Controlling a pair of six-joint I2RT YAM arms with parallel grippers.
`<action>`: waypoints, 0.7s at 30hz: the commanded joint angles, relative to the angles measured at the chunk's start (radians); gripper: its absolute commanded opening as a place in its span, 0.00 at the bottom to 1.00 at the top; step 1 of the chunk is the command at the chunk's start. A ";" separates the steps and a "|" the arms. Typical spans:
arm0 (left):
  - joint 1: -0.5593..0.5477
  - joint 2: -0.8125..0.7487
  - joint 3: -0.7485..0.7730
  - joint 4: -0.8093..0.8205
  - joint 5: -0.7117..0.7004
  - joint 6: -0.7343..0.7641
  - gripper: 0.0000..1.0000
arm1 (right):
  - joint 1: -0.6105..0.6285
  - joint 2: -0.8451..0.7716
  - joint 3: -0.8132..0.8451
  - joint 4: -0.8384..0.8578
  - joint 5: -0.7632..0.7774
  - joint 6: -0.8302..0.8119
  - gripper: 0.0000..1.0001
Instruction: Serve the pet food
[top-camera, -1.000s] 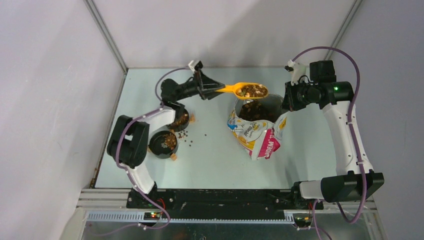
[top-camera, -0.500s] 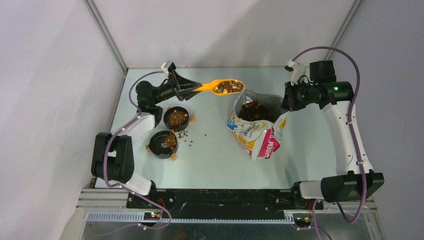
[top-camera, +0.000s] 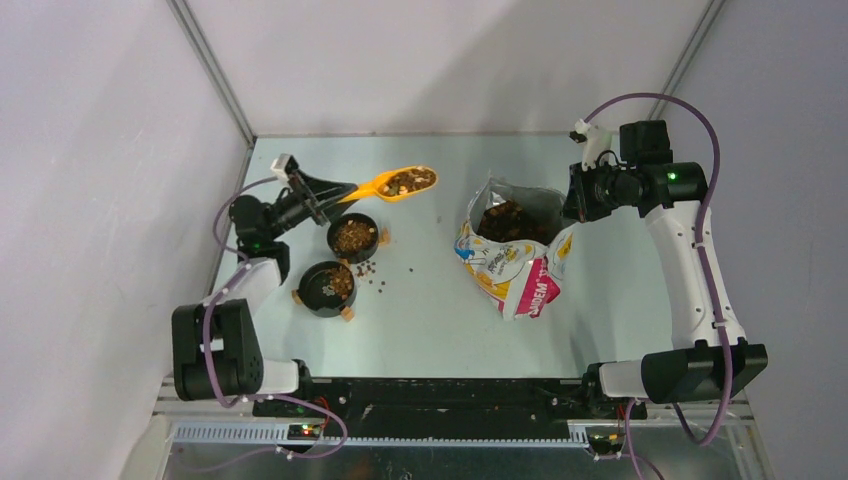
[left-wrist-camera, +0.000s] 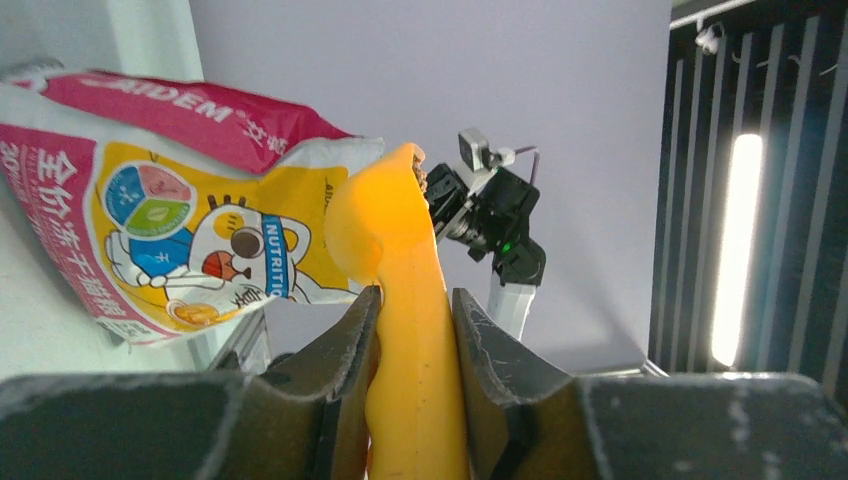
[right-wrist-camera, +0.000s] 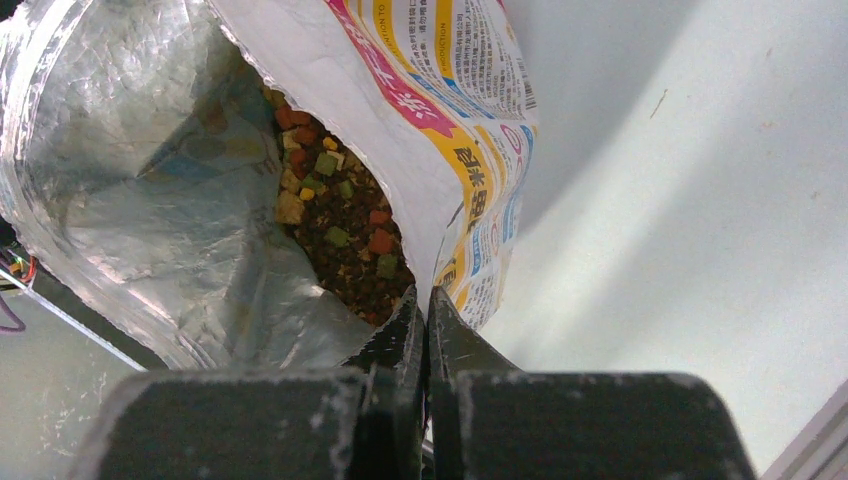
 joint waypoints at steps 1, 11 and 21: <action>0.082 -0.102 -0.036 0.061 0.023 0.021 0.00 | -0.009 -0.026 0.069 0.087 -0.043 -0.011 0.00; 0.287 -0.217 -0.202 0.044 0.075 0.064 0.00 | -0.009 -0.044 0.051 0.090 -0.056 -0.008 0.00; 0.515 -0.255 -0.278 0.061 0.136 0.109 0.00 | -0.011 -0.062 0.027 0.096 -0.063 -0.012 0.00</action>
